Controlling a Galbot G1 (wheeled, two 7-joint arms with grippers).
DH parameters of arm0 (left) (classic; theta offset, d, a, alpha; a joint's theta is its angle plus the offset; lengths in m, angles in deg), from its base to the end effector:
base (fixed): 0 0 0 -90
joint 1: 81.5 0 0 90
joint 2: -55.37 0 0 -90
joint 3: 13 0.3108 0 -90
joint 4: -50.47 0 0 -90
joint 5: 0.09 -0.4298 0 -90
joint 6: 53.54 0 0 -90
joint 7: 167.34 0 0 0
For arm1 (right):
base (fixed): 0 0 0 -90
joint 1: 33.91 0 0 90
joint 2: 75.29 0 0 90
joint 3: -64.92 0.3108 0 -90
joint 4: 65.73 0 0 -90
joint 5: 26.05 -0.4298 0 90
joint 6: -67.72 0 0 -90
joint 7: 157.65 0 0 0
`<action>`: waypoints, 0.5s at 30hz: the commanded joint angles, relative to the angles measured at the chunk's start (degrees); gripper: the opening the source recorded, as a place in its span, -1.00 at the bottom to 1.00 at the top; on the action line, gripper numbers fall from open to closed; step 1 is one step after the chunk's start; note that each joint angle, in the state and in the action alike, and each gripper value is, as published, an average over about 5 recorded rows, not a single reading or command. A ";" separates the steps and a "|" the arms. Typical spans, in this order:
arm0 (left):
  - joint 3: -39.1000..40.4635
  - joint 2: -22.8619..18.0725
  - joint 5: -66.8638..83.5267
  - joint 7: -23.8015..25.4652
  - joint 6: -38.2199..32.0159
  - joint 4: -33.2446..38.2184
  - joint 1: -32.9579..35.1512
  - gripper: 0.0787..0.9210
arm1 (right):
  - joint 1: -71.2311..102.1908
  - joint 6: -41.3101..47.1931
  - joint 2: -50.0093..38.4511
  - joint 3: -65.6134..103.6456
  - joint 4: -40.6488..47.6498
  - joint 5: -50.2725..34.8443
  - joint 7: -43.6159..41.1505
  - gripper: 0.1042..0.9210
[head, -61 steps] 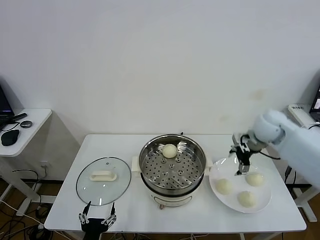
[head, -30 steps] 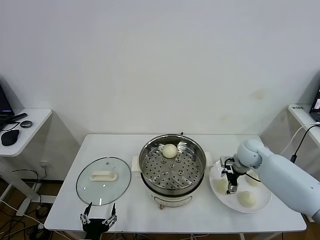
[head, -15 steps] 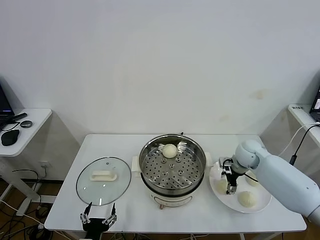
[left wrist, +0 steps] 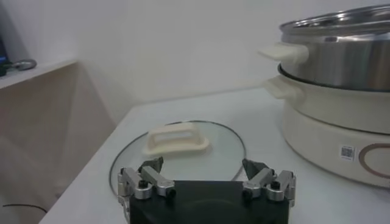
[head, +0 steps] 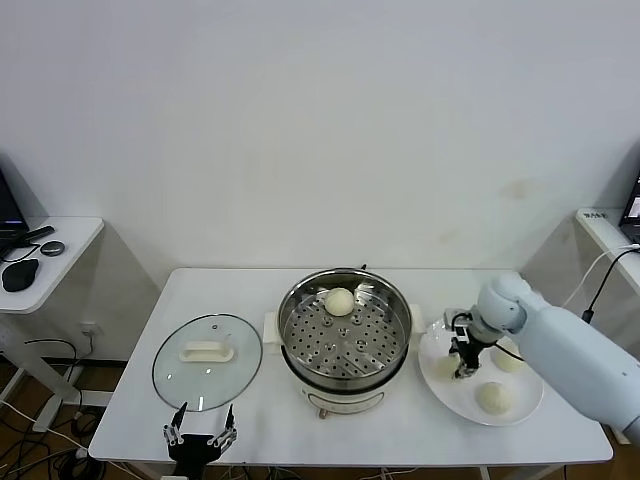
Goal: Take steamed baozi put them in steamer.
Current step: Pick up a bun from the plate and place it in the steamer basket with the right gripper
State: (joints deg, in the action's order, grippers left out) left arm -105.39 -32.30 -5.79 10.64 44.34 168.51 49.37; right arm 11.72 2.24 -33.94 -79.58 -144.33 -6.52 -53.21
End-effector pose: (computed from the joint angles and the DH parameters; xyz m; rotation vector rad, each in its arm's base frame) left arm 0.2159 0.0202 -0.3297 0.0645 -2.7739 -0.2288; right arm 0.5378 -0.0705 -0.1999 1.1798 -1.3480 1.1960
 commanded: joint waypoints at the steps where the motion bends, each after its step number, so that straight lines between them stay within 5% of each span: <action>1: 0.31 -0.03 -0.08 0.03 0.07 0.32 -0.67 0.77 | -14.22 1.73 -4.22 -7.03 -2.62 -8.40 -0.88 -0.14; 15: 0.58 0.98 -0.27 -0.97 0.74 2.20 -1.52 0.77 | -55.04 7.92 4.57 -36.11 -4.91 -32.63 -3.73 -0.15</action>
State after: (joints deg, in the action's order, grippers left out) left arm -104.86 -31.62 -5.90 10.17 44.44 170.18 48.14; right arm -20.12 6.82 -34.33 -99.78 -147.79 -24.33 -55.99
